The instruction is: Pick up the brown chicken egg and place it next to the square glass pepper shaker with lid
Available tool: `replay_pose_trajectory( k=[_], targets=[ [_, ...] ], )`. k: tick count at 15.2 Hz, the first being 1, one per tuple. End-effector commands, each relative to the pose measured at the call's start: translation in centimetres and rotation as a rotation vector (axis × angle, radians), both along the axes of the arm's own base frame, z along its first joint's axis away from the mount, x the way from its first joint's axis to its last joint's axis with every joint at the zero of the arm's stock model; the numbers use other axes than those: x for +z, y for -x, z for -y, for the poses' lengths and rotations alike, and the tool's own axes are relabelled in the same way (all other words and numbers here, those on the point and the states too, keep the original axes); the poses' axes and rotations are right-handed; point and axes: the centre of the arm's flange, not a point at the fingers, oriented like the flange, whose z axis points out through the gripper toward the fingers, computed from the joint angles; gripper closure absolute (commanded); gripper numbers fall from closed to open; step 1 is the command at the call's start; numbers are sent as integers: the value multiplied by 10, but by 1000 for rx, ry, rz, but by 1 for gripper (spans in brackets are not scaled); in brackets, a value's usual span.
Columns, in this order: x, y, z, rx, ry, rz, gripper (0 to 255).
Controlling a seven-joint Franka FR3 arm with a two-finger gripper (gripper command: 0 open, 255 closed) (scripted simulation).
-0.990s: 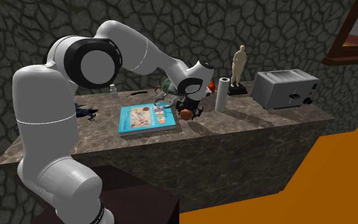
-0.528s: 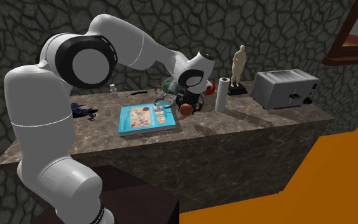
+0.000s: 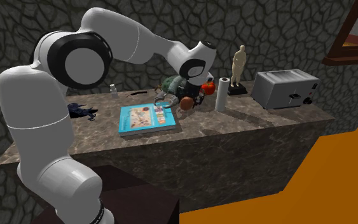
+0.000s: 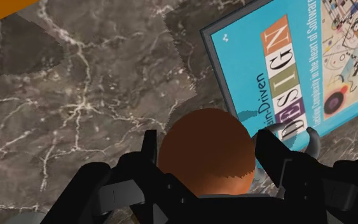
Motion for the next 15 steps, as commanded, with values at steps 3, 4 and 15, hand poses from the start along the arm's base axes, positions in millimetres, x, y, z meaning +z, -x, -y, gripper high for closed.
replay_pose_trajectory(
  k=[3, 4, 15],
  targets=[
    [22, 0, -1, 0, 0, 0, 255],
    [27, 0, -1, 0, 0, 0, 255],
    [61, -2, -54, 0, 0, 0, 255]
  ],
)
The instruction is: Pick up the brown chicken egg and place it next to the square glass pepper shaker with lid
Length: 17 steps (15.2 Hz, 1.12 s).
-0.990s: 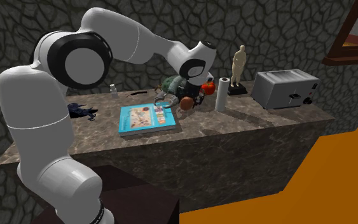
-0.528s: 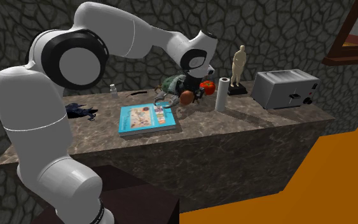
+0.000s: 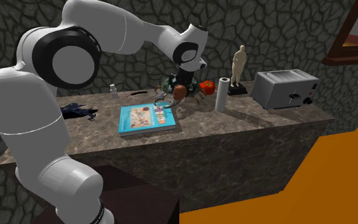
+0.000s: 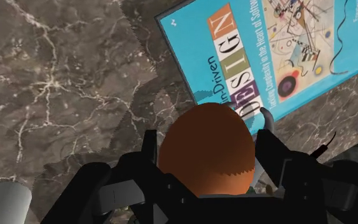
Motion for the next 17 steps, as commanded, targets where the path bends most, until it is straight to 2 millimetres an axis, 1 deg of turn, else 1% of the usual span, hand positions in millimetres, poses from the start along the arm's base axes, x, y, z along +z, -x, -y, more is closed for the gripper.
replay_pose_trajectory(
  k=[1, 17],
  targets=[
    [2, -3, -26, -1, 0, 0, 255],
    [2, -14, -237, -1, 0, 0, 255]
  ],
)
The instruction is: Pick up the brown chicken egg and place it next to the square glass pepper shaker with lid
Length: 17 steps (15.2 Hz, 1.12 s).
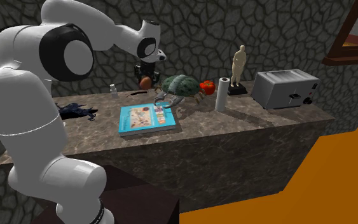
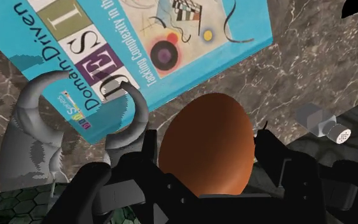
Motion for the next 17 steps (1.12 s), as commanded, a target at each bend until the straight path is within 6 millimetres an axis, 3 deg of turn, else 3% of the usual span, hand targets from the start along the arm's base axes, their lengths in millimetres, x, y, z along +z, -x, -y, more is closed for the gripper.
replay_pose_trajectory(
  k=[1, 17],
  targets=[
    [-2, 1, -27, -1, 0, 0, 255],
    [-1, -10, -238, -1, 0, 0, 255]
  ],
)
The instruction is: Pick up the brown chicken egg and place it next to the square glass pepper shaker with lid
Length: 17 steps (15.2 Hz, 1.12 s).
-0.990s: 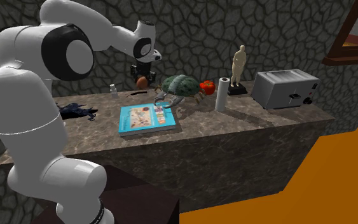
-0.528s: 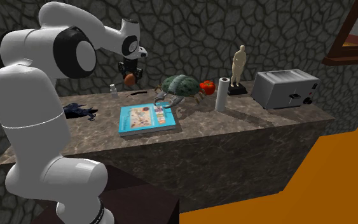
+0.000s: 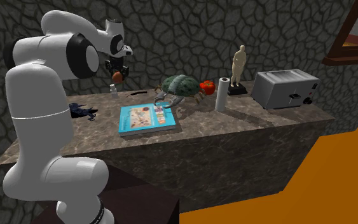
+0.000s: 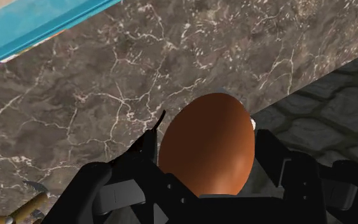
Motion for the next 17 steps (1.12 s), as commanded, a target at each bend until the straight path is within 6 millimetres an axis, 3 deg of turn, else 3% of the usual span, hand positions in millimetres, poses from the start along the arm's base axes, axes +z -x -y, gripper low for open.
replay_pose_trajectory(
  k=[1, 17],
  targets=[
    [4, -1, -36, -2, 0, 0, 255],
    [-81, -1, -36, -2, 0, 0, 255]
  ],
)
